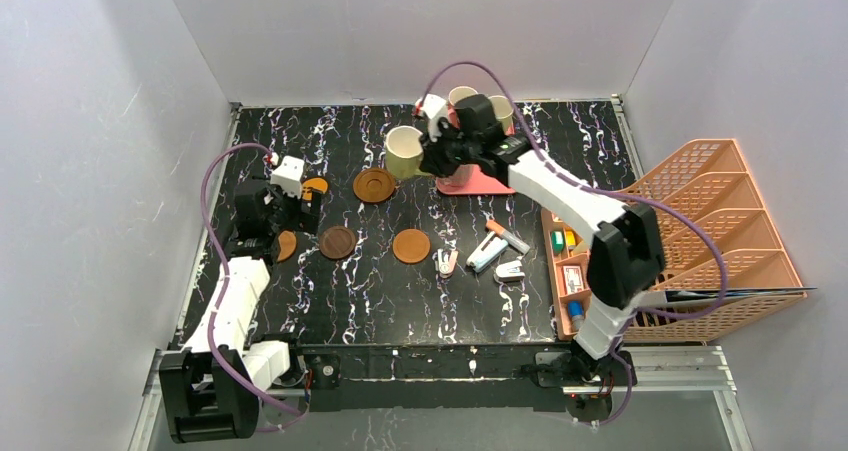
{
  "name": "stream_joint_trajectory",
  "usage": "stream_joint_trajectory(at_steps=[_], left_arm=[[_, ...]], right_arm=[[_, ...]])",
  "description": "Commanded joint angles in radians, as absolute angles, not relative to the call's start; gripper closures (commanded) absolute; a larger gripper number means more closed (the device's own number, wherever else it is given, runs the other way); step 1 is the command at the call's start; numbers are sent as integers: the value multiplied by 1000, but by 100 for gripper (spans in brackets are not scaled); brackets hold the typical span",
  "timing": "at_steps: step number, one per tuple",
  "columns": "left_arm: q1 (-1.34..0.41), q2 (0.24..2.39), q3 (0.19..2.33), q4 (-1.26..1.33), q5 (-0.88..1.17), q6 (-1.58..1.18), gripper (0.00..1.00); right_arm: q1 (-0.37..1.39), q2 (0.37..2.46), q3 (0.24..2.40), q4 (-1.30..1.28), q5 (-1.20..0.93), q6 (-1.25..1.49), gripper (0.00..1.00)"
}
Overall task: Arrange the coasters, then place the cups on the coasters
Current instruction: Place the cup at the center of the board.
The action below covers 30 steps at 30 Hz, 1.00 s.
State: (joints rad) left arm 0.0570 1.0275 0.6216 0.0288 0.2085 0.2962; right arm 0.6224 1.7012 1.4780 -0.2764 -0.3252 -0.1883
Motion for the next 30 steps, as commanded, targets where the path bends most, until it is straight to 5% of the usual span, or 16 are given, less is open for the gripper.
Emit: stream_joint_trajectory(at_steps=[1, 12, 25, 30], left_arm=[[63, 977, 623, -35, 188, 264, 2], [70, 998, 702, -45, 202, 227, 2], [71, 973, 707, -32, 383, 159, 2], [71, 900, 652, -5, 372, 163, 2]], right_arm=[[719, 1809, 1715, -233, -195, -175, 99], [835, 2137, 2128, -403, -143, -136, 99], [853, 1786, 1457, -45, -121, -191, 99], [855, 1756, 1403, 24, -132, -176, 99]])
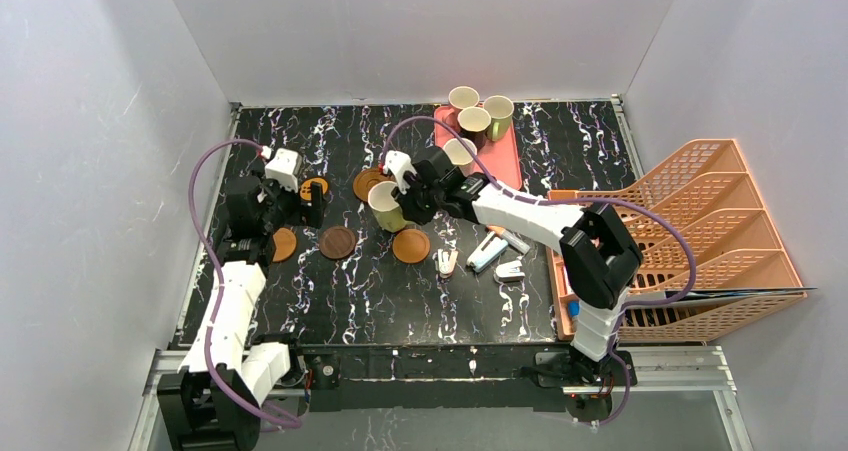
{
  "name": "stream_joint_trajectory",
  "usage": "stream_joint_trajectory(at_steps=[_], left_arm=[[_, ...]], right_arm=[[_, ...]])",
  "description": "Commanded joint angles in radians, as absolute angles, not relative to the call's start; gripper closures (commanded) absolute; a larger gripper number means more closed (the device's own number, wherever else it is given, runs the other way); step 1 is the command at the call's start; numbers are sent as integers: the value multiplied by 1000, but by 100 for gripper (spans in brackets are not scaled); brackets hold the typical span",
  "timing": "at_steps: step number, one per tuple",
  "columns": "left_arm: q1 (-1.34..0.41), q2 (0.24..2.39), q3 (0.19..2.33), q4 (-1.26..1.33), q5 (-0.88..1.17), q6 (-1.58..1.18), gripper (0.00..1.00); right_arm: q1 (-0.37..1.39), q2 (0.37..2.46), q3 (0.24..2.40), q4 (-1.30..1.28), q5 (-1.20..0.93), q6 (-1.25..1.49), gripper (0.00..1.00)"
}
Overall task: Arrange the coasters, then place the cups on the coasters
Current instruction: Place the cup at the center of the board.
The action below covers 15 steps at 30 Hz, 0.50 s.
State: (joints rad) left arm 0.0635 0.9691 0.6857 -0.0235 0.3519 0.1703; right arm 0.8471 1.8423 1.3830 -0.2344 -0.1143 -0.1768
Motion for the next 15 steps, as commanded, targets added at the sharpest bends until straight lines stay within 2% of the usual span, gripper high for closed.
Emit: stream_joint_trajectory(at_steps=[1, 15], left_arm=[[71, 889, 647, -5, 366, 165, 2], [71, 841, 617, -5, 376, 181, 2]], right_arm=[[860, 1761, 1414, 18, -131, -173, 99], [911, 1771, 1365, 54, -99, -139, 99]])
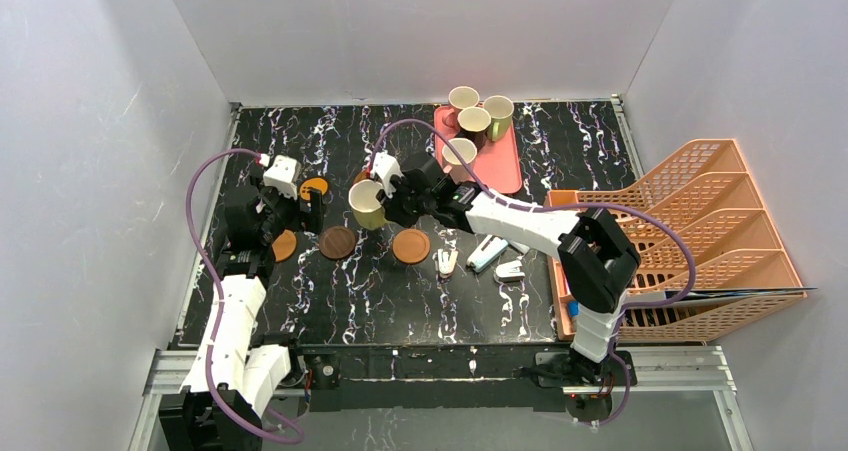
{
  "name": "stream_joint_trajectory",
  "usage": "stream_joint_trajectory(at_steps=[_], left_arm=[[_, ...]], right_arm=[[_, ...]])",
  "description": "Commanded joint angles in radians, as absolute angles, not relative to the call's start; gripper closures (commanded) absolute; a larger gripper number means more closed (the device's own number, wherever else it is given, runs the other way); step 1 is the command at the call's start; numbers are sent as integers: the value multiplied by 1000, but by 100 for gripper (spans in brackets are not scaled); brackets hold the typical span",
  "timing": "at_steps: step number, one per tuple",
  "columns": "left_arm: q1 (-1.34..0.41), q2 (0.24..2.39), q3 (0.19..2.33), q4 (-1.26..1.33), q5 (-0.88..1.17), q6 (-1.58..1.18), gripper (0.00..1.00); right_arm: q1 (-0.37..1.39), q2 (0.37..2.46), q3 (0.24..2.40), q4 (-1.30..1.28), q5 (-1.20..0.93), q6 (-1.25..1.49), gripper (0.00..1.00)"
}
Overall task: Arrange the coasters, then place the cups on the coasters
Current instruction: Place the cup at the center of the board.
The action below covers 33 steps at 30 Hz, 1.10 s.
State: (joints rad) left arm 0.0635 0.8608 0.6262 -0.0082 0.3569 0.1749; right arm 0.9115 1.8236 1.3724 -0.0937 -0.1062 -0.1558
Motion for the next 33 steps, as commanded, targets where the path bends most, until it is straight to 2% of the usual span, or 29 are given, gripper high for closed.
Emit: stream_joint_trajectory(at_steps=[1, 21, 29, 33], left_arm=[[71, 841, 614, -5, 376, 182, 2], [71, 838, 589, 42, 378, 186, 2], [71, 850, 592, 41, 373, 185, 2], [71, 848, 591, 41, 370, 186, 2]], right_arm=[[911, 1775, 1362, 56, -101, -136, 99], [910, 1851, 1326, 81, -117, -115, 98], [910, 1868, 1328, 64, -158, -129, 81], [910, 1867, 1338, 39, -195, -139, 62]])
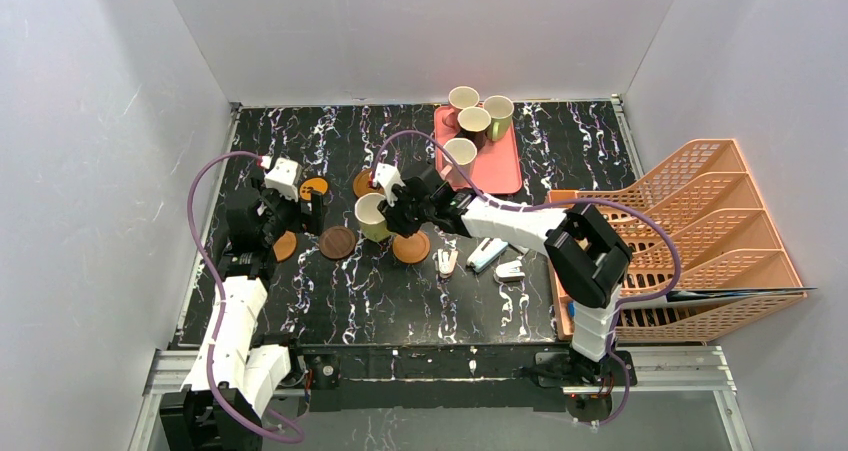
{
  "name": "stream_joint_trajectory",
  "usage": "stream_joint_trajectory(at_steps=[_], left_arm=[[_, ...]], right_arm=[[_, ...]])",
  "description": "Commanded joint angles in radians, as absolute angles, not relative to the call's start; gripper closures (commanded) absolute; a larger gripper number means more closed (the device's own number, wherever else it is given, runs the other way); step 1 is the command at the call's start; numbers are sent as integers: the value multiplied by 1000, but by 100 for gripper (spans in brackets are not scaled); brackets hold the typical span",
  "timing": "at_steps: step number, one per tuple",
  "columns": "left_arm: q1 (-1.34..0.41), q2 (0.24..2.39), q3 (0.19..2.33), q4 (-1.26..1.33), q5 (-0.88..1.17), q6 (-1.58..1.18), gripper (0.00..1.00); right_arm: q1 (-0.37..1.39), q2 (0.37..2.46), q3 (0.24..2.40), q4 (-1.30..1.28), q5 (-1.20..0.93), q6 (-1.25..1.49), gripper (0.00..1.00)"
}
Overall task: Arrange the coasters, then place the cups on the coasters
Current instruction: Place the cup at the center of the board.
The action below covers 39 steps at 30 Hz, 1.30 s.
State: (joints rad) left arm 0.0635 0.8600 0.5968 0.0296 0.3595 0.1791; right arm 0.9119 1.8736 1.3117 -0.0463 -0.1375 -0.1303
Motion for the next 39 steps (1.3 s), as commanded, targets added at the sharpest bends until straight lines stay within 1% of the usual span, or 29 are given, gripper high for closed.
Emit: stream_joint_trajectory(at_steps=[1, 5, 8, 10, 12, 21, 28, 34, 39], left_arm=[[71, 848, 591, 41, 368, 186, 2], [71, 850, 589, 43, 369, 187, 2], [70, 855, 591, 43, 370, 187, 2], [71, 856, 591, 43, 370, 187, 2], [71, 855, 591, 43, 370, 187, 2], [70, 857, 589, 44, 373, 187, 2], [70, 856, 589, 45, 378, 187, 2], [71, 866, 590, 46, 383, 187, 2], [71, 874, 598, 46, 404, 184, 2]], right_arm=[[910, 1863, 1341, 32, -203, -142, 56], [910, 1850, 1363, -12, -235, -165, 31], [909, 1830, 1371, -48, -256, -183, 15], [905, 1820, 1376, -66, -285, -188, 6], [902, 1821, 1392, -107, -328, -198, 2], [900, 1865, 1490, -315, -506, -269, 2], [902, 1862, 1486, -354, -576, -310, 3], [909, 1856, 1500, -393, -613, -339, 5], [908, 1782, 1490, -359, -558, -348, 5]])
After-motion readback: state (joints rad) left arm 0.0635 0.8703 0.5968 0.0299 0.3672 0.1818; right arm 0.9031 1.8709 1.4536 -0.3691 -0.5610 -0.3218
